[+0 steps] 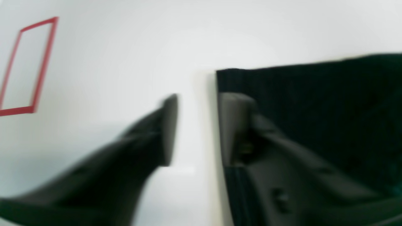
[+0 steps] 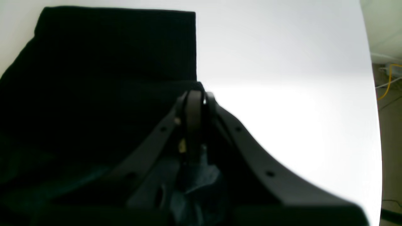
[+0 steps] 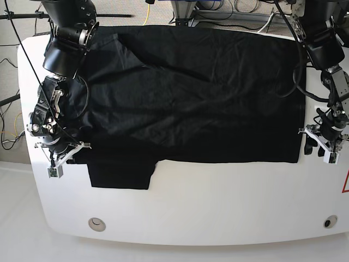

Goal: Fold the T-shirt properly
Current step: 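Hold the hem corners and tighten the grip with both grippers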

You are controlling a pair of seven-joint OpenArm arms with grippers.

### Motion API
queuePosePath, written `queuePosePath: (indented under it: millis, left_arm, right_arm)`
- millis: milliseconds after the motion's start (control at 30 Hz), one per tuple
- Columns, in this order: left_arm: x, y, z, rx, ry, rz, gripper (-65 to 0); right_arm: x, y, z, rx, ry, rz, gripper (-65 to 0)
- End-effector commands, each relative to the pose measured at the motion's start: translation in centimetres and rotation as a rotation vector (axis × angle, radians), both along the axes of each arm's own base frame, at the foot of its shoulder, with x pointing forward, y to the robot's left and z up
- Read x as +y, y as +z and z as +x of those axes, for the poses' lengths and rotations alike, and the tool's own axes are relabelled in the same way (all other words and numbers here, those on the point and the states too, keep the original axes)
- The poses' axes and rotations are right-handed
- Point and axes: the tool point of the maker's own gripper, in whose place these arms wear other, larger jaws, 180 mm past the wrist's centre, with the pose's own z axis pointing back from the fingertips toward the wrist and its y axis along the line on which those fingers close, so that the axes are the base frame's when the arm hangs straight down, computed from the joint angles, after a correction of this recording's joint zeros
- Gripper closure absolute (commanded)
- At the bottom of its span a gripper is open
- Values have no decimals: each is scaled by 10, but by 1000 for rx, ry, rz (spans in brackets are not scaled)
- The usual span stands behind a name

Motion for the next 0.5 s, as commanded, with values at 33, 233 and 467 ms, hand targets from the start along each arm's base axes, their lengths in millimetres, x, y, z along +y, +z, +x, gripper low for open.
queuePosePath:
  millis: [33,233,467]
  left_arm:
    - [13,21,14,-62,35,-6,-379]
    - [16,17,22,-58,63,-52,-435]
    - [11,17,36,-80,58,-78,-437]
  right_arm:
    - [-4,26,13,-70,-4,-17,0]
    - [-5,26,13,-68,-4,-21,0]
    - [-6,25,12,-66,-6,-22,0]
